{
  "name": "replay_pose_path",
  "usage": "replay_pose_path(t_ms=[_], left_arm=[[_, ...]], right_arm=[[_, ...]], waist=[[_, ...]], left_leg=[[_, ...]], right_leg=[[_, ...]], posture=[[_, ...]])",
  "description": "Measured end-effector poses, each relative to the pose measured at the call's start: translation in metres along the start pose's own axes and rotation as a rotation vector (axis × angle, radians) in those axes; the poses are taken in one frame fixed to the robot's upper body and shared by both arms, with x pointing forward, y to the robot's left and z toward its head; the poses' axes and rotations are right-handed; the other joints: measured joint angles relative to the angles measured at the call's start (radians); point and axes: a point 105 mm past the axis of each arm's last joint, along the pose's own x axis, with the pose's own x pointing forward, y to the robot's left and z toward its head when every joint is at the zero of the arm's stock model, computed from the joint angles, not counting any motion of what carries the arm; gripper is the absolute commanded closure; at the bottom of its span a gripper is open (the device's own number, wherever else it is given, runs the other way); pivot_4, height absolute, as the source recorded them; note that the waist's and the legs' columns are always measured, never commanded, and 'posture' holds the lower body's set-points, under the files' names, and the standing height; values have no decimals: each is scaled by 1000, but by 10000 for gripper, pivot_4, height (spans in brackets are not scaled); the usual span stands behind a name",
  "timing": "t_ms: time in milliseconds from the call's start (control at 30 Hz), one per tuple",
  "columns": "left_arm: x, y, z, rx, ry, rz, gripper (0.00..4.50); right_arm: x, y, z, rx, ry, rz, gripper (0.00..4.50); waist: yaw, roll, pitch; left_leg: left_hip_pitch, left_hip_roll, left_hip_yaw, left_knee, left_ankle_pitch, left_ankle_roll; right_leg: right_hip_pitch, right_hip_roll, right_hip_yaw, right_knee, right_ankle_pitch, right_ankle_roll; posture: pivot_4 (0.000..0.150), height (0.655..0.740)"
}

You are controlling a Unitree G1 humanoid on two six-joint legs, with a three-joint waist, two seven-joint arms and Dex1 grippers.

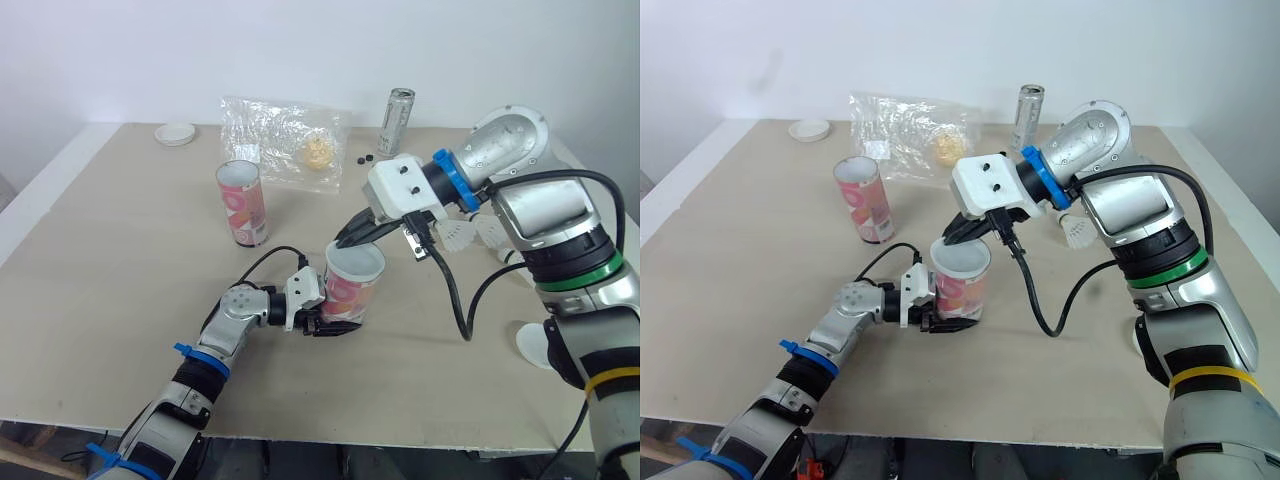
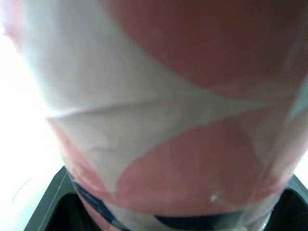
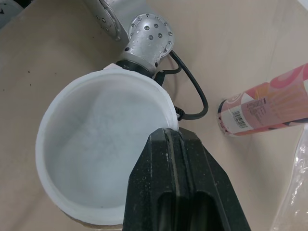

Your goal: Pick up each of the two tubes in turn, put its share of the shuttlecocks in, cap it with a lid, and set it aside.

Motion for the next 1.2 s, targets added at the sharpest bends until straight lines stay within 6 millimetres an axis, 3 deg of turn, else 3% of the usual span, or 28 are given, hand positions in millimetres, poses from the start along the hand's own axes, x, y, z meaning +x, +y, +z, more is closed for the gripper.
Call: replay_pose_path(t_ms=[533, 967, 1033, 1067, 1167, 1200], left_arm=[[0, 2, 0, -1, 3, 2, 15082], [1, 2, 1, 0, 4, -5, 15082], [1, 2, 1, 0, 5, -5, 15082], [1, 2, 1, -1, 4, -5, 15082], [1, 2, 0, -6, 3, -2, 15082], [1, 2, 0, -8, 3, -1, 15082]], right_arm=[[-11, -2, -5, -31, 53, -13, 44691], [-9, 0, -8, -38, 77, 8, 44691], [-8, 0, -8, -25, 75, 13, 37185], [-8, 1, -8, -21, 77, 14, 36429], [-8, 1, -8, -10, 72, 18, 23969], [-8, 1, -8, -11, 72, 17, 23969]], waist=[[0, 0, 0], [1, 0, 0], [1, 0, 0], [0, 0, 0], [0, 0, 0], [0, 0, 0]], left_leg=[[0, 0, 0, 0, 0, 0], [0, 0, 0, 0, 0, 0], [0, 0, 0, 0, 0, 0], [0, 0, 0, 0, 0, 0], [0, 0, 0, -1, 0, 0], [0, 0, 0, -1, 0, 0]], right_leg=[[-1, -1, 0, -2, 0, 0], [-1, -1, 0, -6, 1, 1], [-1, -1, 0, -6, 2, 1], [-1, -1, 0, -6, 2, 1], [-1, -1, 0, -7, 2, 0], [-2, -1, 0, -7, 2, 0]], posture=[[1500, 7400], [1500, 7400], [1500, 7400], [1500, 7400], [1500, 7400], [1500, 7400]])
